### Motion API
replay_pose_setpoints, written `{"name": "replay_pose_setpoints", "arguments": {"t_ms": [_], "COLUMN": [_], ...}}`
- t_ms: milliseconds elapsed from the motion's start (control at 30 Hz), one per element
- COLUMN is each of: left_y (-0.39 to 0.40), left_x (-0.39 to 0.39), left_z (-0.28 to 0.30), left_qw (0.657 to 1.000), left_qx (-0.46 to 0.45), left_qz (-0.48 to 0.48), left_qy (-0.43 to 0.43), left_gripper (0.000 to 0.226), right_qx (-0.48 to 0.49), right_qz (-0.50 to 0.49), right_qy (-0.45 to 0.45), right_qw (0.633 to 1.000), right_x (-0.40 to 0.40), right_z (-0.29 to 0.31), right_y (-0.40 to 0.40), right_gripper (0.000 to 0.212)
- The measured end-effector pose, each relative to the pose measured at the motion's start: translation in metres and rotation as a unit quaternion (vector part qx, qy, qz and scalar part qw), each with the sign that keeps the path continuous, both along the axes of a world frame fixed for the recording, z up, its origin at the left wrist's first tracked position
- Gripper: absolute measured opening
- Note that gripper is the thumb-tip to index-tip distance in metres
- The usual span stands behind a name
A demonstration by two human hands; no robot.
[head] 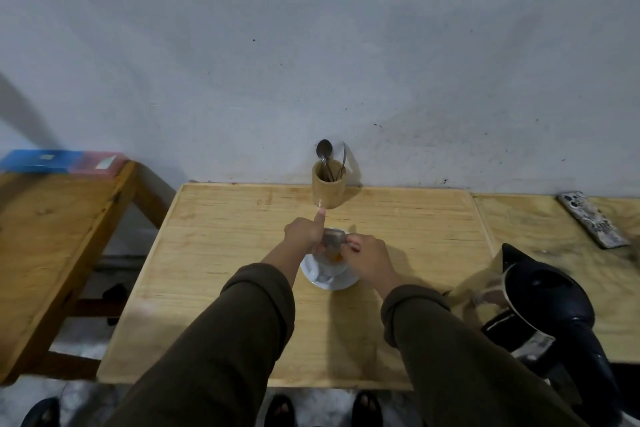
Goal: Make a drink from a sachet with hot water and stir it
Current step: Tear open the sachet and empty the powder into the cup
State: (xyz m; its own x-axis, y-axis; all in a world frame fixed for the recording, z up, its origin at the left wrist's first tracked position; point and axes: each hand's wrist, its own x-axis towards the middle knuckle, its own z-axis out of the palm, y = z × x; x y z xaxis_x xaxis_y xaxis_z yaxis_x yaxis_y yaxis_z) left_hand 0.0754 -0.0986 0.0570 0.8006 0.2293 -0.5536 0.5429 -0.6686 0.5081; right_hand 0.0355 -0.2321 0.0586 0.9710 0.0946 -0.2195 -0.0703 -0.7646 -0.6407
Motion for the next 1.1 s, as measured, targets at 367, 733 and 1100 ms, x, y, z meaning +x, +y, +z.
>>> {"name": "replay_pose_setpoints", "arguments": {"t_ms": [367,733,1100], "left_y": [-0.007,-0.002,-0.001], "left_x": [-0.004,-0.011,-0.015], "left_z": [0.002,0.009,0.013], "left_qw": [0.995,0.993,0.996], "left_qx": [0.023,0.033,0.006], "left_qz": [-0.087,-0.104,-0.067], "left_qy": [-0.038,-0.049,-0.059], "left_gripper": [0.069,0.061,0.056], "right_qx": [0.019,0.022,-0.004], "right_qz": [-0.066,-0.059,-0.032], "right_qy": [0.033,0.025,0.011], "right_qw": [0.997,0.998,0.999], "right_x": [0.007,0.009,0.011], "right_z": [0.002,0.003,0.006], "right_y": [0.0,-0.001,0.006], "right_gripper": [0.025,0.025,0.017]}}
